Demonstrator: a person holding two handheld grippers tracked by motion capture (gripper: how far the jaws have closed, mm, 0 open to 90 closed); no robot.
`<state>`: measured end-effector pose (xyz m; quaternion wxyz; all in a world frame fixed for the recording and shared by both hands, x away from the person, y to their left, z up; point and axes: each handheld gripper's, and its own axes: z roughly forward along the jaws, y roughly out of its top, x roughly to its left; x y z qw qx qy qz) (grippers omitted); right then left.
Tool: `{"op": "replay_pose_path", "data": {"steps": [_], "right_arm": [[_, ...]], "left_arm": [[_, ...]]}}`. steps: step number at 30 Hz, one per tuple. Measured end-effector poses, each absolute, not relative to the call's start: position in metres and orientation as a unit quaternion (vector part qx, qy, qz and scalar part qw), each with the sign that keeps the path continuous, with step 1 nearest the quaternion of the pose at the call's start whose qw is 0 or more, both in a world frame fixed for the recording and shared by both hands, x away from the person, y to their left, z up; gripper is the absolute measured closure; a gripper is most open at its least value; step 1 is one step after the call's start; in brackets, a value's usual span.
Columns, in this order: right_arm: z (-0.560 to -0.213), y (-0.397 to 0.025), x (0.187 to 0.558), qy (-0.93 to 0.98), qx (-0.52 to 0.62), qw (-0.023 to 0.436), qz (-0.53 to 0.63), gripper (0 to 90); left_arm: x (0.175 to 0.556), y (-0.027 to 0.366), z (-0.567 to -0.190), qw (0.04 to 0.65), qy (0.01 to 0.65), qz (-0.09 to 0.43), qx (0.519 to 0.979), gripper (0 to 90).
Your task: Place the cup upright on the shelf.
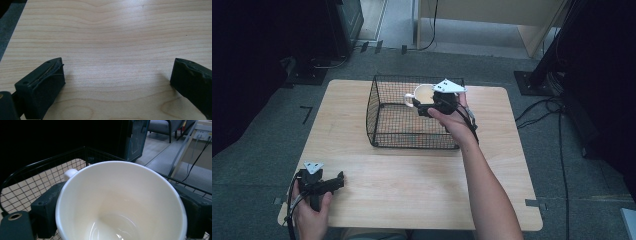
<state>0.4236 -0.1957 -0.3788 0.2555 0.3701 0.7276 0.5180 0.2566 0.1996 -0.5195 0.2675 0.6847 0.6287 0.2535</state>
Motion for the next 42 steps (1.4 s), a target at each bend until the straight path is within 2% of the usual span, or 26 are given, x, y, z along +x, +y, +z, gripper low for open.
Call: {"op": "replay_pose_path", "data": {"steps": [14, 18, 23, 34, 42], "right_arm": [[-0.420, -0.193, 0.465, 0.750, 0.386, 0.235, 0.483, 10.3], [-0.429, -0.195, 0.473, 0.747, 0.394, 0.212, 0.491, 10.3], [-0.443, -0.191, 0.477, 0.768, 0.387, 0.218, 0.462, 10.3], [-0.453, -0.182, 0.480, 0.806, 0.378, 0.176, 0.420, 10.2], [-0.456, -0.179, 0.478, 0.818, 0.376, 0.168, 0.401, 10.1]], "left_arm": [[0.257, 0.200, -0.520, 0.268, 0.629, 0.254, 0.685, 0.0], [0.257, 0.200, -0.520, 0.268, 0.629, 0.254, 0.685, 0.0], [0.257, 0.200, -0.520, 0.268, 0.629, 0.254, 0.685, 0.0], [0.257, 0.200, -0.520, 0.268, 0.629, 0.254, 0.684, 0.0], [0.257, 0.200, -0.520, 0.268, 0.629, 0.254, 0.685, 0.0]]}}
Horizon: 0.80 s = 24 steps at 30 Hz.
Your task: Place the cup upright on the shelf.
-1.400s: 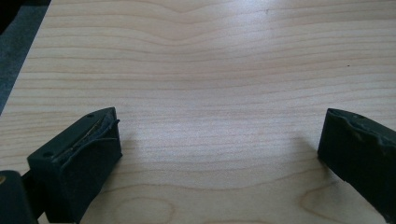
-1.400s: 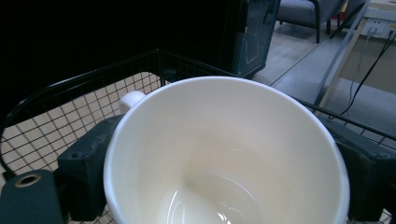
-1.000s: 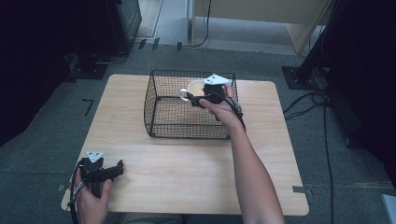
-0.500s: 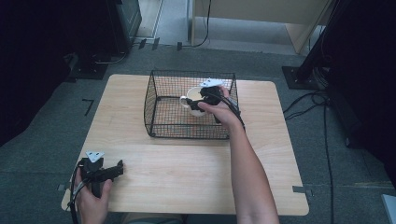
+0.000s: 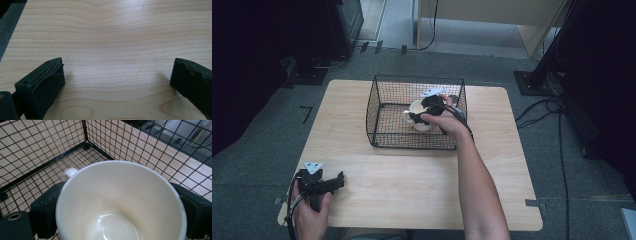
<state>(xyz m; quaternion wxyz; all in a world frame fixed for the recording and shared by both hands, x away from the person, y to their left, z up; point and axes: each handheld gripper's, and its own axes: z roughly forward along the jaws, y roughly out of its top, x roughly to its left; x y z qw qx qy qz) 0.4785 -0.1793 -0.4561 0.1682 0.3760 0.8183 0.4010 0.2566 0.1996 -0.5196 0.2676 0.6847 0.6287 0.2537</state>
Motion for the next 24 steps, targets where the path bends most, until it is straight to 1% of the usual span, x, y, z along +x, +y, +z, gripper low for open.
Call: {"op": "replay_pose_path", "data": {"steps": [3, 5, 8, 10, 14, 18, 24], "right_arm": [[-0.455, -0.180, 0.479, 0.818, 0.386, 0.164, 0.393, 9.5], [-0.455, -0.181, 0.479, 0.818, 0.387, 0.170, 0.389, 8.3], [-0.454, -0.180, 0.478, 0.824, 0.378, 0.166, 0.388, 3.7], [-0.454, -0.179, 0.477, 0.827, 0.374, 0.167, 0.384, 4.1], [-0.452, -0.178, 0.476, 0.824, 0.371, 0.184, 0.387, 6.9], [-0.450, -0.179, 0.476, 0.819, 0.377, 0.190, 0.389, 7.1], [-0.443, -0.181, 0.476, 0.807, 0.382, 0.192, 0.407, 4.5]], "left_arm": [[0.257, 0.200, -0.520, 0.268, 0.629, 0.254, 0.685, 0.0], [0.257, 0.200, -0.520, 0.268, 0.629, 0.254, 0.685, 0.0], [0.257, 0.200, -0.520, 0.268, 0.629, 0.254, 0.685, 0.0], [0.257, 0.200, -0.520, 0.267, 0.629, 0.254, 0.685, 0.0], [0.257, 0.200, -0.520, 0.268, 0.629, 0.254, 0.685, 0.0], [0.257, 0.200, -0.520, 0.267, 0.629, 0.254, 0.685, 0.0], [0.257, 0.200, -0.520, 0.267, 0.629, 0.253, 0.685, 0.0]]}}
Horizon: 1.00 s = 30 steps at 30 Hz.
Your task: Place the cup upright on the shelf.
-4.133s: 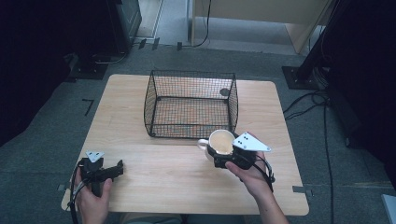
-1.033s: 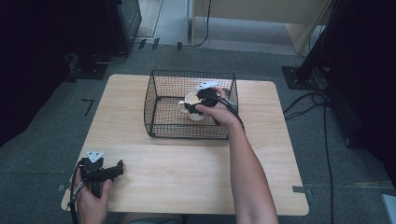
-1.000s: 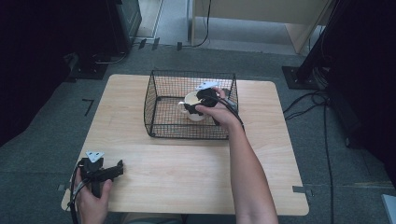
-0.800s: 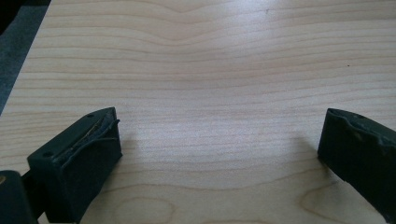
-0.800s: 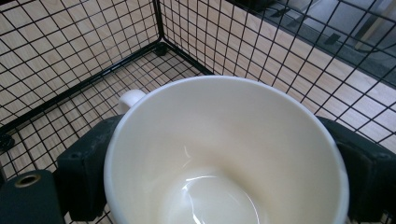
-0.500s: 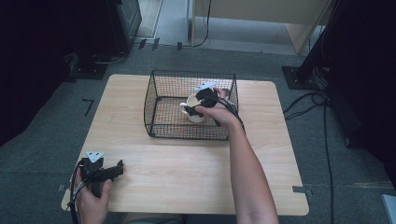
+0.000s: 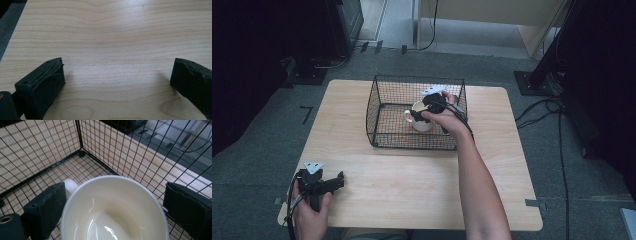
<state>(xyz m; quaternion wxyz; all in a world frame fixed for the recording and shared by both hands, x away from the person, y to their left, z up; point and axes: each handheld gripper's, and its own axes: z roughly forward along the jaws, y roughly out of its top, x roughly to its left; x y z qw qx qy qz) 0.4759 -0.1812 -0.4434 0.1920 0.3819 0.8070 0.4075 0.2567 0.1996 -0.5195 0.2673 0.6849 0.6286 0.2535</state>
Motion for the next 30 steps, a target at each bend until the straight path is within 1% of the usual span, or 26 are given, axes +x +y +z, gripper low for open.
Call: {"op": "replay_pose_path", "data": {"steps": [3, 10, 15, 20, 25, 30], "right_arm": [[-0.434, -0.180, 0.474, 0.801, 0.380, 0.202, 0.417, 2.3], [-0.408, -0.181, 0.467, 0.778, 0.376, 0.224, 0.450, 2.3], [-0.393, -0.183, 0.454, 0.759, 0.386, 0.251, 0.461, 0.9], [-0.378, -0.189, 0.436, 0.739, 0.397, 0.259, 0.478, 0.8], [-0.372, -0.198, 0.419, 0.738, 0.392, 0.272, 0.477, 0.8], [-0.371, -0.208, 0.402, 0.734, 0.396, 0.272, 0.480, 0.6]], "left_arm": [[0.257, 0.200, -0.520, 0.268, 0.629, 0.253, 0.685, 0.0], [0.257, 0.200, -0.520, 0.268, 0.629, 0.253, 0.685, 0.0], [0.257, 0.199, -0.520, 0.267, 0.629, 0.253, 0.685, 0.0], [0.257, 0.199, -0.520, 0.268, 0.629, 0.254, 0.684, 0.0], [0.257, 0.199, -0.520, 0.267, 0.629, 0.254, 0.685, 0.0], [0.257, 0.200, -0.520, 0.267, 0.629, 0.254, 0.685, 0.0]]}}
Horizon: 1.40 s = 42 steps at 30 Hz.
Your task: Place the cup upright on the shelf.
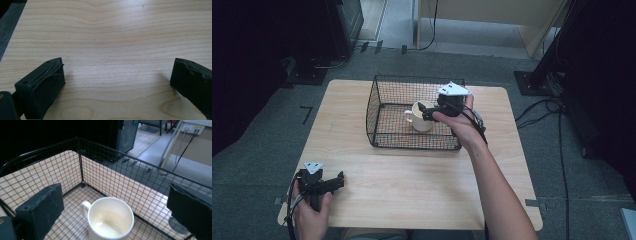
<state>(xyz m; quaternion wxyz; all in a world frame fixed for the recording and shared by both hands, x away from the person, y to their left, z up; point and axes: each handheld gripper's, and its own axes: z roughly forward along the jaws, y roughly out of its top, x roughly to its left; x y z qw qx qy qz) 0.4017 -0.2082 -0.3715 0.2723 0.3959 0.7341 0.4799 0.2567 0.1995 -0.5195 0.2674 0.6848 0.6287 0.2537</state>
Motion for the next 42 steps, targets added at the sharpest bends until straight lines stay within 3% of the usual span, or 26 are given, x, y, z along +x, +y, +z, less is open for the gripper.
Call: {"op": "replay_pose_path", "data": {"steps": [22, 42], "right_arm": [[-0.380, -0.246, 0.324, 0.722, 0.389, 0.289, 0.494, 0.0], [-0.415, -0.292, 0.272, 0.706, 0.414, 0.304, 0.487, 0.0]], "left_arm": [[0.257, 0.199, -0.520, 0.268, 0.629, 0.254, 0.684, 0.0], [0.257, 0.200, -0.520, 0.267, 0.628, 0.254, 0.685, 0.0]]}}
